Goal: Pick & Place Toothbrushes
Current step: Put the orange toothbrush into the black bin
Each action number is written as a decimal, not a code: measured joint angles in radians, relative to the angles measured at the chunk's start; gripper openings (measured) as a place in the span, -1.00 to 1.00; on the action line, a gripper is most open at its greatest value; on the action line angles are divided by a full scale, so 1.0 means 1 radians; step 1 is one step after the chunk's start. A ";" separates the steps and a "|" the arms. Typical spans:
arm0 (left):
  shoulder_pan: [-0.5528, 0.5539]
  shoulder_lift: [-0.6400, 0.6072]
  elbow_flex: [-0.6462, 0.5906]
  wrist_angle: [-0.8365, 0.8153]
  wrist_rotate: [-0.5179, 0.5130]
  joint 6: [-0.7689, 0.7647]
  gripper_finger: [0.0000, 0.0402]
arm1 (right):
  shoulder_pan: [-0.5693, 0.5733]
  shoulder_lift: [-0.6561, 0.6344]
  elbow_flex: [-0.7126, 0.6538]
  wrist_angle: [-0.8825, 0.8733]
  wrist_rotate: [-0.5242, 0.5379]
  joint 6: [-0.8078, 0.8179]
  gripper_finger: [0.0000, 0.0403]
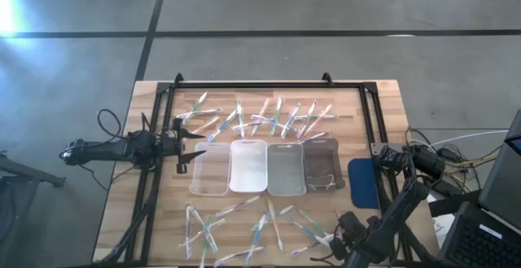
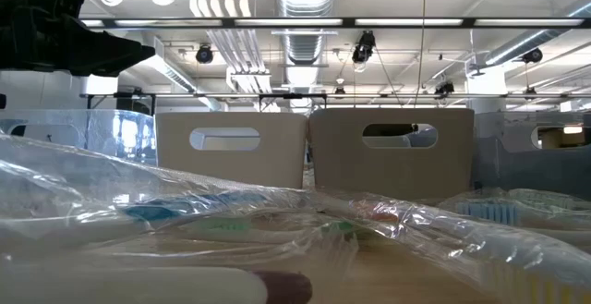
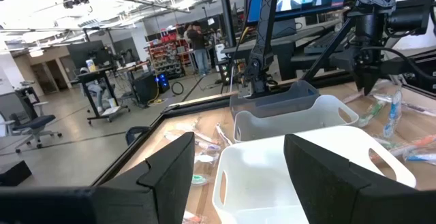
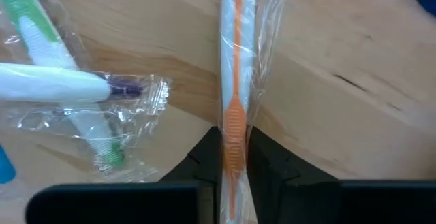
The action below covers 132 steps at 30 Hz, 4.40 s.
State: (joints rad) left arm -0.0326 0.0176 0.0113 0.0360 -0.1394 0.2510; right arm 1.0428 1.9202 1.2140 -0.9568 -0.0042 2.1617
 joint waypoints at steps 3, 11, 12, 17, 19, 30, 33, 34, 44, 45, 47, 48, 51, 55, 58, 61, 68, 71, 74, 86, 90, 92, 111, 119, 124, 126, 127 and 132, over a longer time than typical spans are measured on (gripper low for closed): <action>0.000 0.000 0.000 0.000 0.000 0.000 0.15 | 0.000 -0.003 0.001 -0.012 0.000 0.000 -0.83; 0.000 0.000 0.000 0.000 0.000 0.000 0.15 | 0.000 -0.073 0.002 -0.089 0.000 0.003 -0.76; 0.000 0.000 0.000 0.000 0.000 0.000 0.15 | 0.000 -0.083 0.003 -0.106 0.001 0.001 -0.77; 0.000 0.000 0.000 0.000 0.000 0.000 0.15 | 0.000 -0.148 0.021 -0.189 0.047 -0.002 -0.81; 0.000 0.000 0.000 0.000 0.000 0.000 0.15 | 0.000 -0.180 0.026 -0.218 0.088 -0.021 -0.79; -0.001 0.000 0.000 0.000 0.000 0.000 0.15 | -0.074 -0.353 0.028 -0.387 0.266 -0.136 -0.81; -0.001 0.000 0.000 0.000 0.000 0.000 0.15 | -0.123 -0.394 0.028 -0.394 0.306 -0.210 -0.79; -0.001 0.000 0.000 0.000 0.000 0.000 0.15 | -0.141 -0.403 0.028 -0.394 0.317 -0.240 -0.78; -0.001 0.000 0.000 0.000 0.000 0.000 0.15 | -0.352 -0.452 0.029 -0.400 0.349 -0.555 -0.80; -0.001 0.000 0.000 0.000 0.000 0.000 0.15 | -0.370 -0.455 0.029 -0.399 0.349 -0.578 -0.80; -0.001 0.000 0.000 0.000 0.000 0.000 0.15 | -0.405 -0.460 0.029 -0.399 0.348 -0.622 -0.78; -0.001 0.000 0.000 0.000 0.000 0.000 0.15 | -0.421 -0.461 0.029 -0.399 0.349 -0.642 -0.77; -0.001 0.000 0.000 0.000 0.000 0.000 0.15 | -0.467 -0.469 0.029 -0.399 0.348 -0.695 -0.76; -0.001 0.000 0.000 0.000 0.000 0.000 0.15 | -0.525 -0.474 0.029 -0.398 0.348 -0.764 -0.80; 0.000 0.000 0.000 0.000 0.000 0.000 0.15 | -0.568 -0.474 0.029 -0.398 0.348 -0.809 -0.80; 0.000 0.000 0.000 0.000 0.000 0.000 0.15 | -0.607 -0.472 0.027 -0.397 0.347 -0.816 -0.77; 0.000 0.000 0.000 0.000 0.000 0.000 0.15 | -0.678 -0.472 0.026 -0.390 0.334 -0.854 -0.79; 0.000 0.000 0.000 0.000 0.000 0.000 0.15 | -0.698 -0.472 0.023 -0.389 0.333 -0.866 -0.80; 0.000 0.000 0.000 0.000 0.000 0.000 0.15 | -0.711 -0.472 0.015 -0.383 0.333 -0.883 -0.77; -0.001 0.000 0.000 0.000 0.000 0.000 0.15 | -0.744 -0.471 -0.079 -0.285 0.286 -0.928 -0.78; -0.001 0.000 0.000 0.000 0.000 0.000 0.15 | -0.765 -0.471 -0.126 -0.223 0.262 -0.944 -0.77; -0.001 0.000 0.000 0.000 0.000 0.000 0.15 | -0.775 -0.471 -0.149 -0.191 0.243 -0.966 -0.78; -0.001 0.000 0.000 0.000 0.000 0.000 0.15 | -0.809 -0.471 -0.290 -0.006 0.197 -0.991 -0.77; 0.000 0.000 0.000 0.000 0.000 0.000 0.15 | -0.814 -0.471 -0.336 0.090 0.179 -1.002 -0.80; 0.000 0.000 0.000 0.000 0.000 0.000 0.15 | -0.816 -0.471 -0.375 0.132 0.149 -1.000 -0.78; 0.000 0.000 0.000 0.000 0.000 0.000 0.15 | -0.817 -0.471 -0.393 0.149 0.138 -0.988 -0.77; 0.000 0.000 0.000 0.000 0.000 0.000 0.15 | -0.817 -0.471 -0.402 0.158 0.137 -0.987 -0.77; 0.000 0.000 0.000 0.000 0.000 0.000 0.15 | -0.817 -0.471 -0.421 0.178 0.134 -0.984 -0.80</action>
State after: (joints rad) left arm -0.0330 0.0175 0.0113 0.0360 -0.1395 0.2511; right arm 0.2256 1.4494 0.7929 -0.7792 0.1299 1.1772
